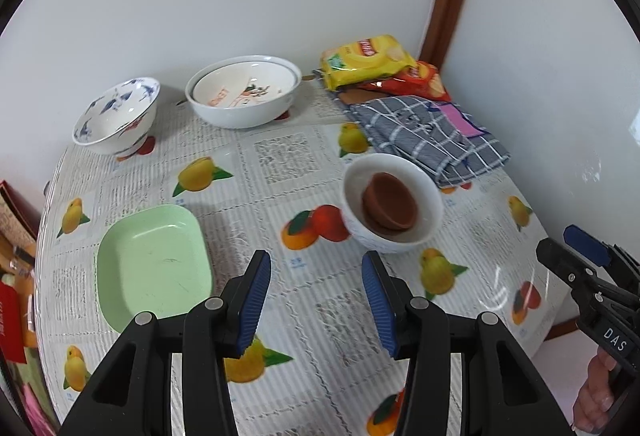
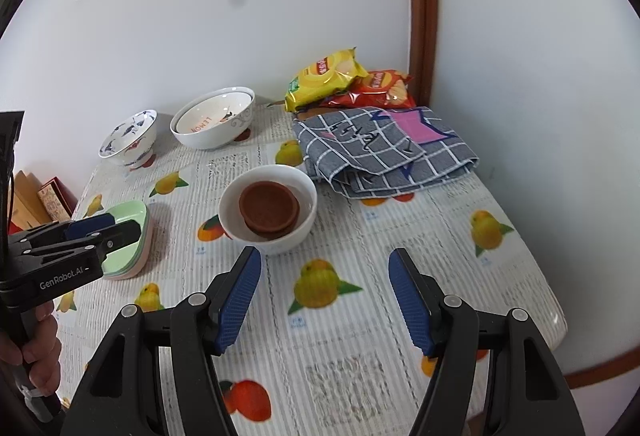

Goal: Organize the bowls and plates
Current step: 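Withdraw both tools from the white bowl, then close the left tool on the white bowl rim while the right tool grips it too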

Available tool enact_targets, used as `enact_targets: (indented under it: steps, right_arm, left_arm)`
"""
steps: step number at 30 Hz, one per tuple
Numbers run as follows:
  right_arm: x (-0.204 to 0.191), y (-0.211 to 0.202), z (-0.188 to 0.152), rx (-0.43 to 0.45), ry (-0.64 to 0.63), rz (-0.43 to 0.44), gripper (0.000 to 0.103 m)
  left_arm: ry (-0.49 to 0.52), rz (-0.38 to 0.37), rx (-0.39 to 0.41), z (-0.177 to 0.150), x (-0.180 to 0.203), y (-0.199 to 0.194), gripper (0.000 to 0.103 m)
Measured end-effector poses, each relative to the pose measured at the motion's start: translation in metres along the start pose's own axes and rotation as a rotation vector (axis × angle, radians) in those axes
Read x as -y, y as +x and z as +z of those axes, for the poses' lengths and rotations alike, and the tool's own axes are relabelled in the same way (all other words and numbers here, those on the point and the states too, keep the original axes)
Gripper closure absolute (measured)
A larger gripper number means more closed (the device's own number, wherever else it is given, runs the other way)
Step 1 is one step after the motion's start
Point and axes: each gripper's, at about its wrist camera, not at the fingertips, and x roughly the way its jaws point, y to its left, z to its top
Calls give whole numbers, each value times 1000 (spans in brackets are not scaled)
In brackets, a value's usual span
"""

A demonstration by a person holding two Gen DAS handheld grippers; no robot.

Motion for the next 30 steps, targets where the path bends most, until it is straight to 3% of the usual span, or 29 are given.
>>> enact_targets:
  steps: [7,21,30]
  right_arm:
    - [-11,24,9,-24,-42,14,37]
    - [4,73,19,-67,-29,18,38]
    - [6,107,31,-108,-25,42,53]
  left_arm:
    - [-45,-30,-20,12,-7,22,58]
    - [-5,-38,-51,30,14,62,58]
    - [-37,-54,-96,41,13,92,58]
